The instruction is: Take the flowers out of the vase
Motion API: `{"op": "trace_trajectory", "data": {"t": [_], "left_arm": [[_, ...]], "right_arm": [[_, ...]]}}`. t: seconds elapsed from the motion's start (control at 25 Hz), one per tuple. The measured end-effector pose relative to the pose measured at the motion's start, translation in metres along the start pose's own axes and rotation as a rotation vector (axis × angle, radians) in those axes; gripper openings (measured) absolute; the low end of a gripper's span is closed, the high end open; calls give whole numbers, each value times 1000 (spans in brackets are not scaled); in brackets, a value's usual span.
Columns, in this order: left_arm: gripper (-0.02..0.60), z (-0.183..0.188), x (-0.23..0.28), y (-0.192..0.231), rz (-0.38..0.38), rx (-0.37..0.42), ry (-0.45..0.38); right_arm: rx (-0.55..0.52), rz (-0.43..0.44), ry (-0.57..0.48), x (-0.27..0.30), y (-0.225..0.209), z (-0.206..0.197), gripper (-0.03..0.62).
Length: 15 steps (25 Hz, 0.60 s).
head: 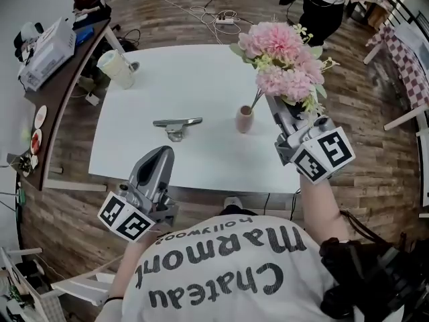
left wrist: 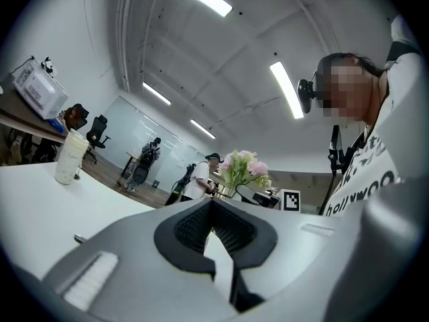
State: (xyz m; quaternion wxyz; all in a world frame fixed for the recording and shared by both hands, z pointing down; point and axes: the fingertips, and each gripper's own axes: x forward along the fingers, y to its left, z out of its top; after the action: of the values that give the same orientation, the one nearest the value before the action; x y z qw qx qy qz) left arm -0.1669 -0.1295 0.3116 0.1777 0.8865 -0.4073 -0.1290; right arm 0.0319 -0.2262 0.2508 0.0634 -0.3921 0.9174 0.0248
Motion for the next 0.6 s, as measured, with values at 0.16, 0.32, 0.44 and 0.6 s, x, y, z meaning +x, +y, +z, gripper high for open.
{"op": "trace_trajectory", "data": {"t": [0.16,0.32,0.44,0.6], "left_arm": [[6,9,-32,-2,4,4,-26],[6,16,-58,-17,-15,28,-48],[6,17,-79,-27,-28,28,-64],[6,18,-117,-48,-57,26,-76]], "right_arm": [[-44,-61,-41,-11,7,22,28],[-65,-109,-82,-31,20,45,28],[-61,-118,-107,-47,42,55,23],[-44,-126,-116,-74,87,59,21]]}}
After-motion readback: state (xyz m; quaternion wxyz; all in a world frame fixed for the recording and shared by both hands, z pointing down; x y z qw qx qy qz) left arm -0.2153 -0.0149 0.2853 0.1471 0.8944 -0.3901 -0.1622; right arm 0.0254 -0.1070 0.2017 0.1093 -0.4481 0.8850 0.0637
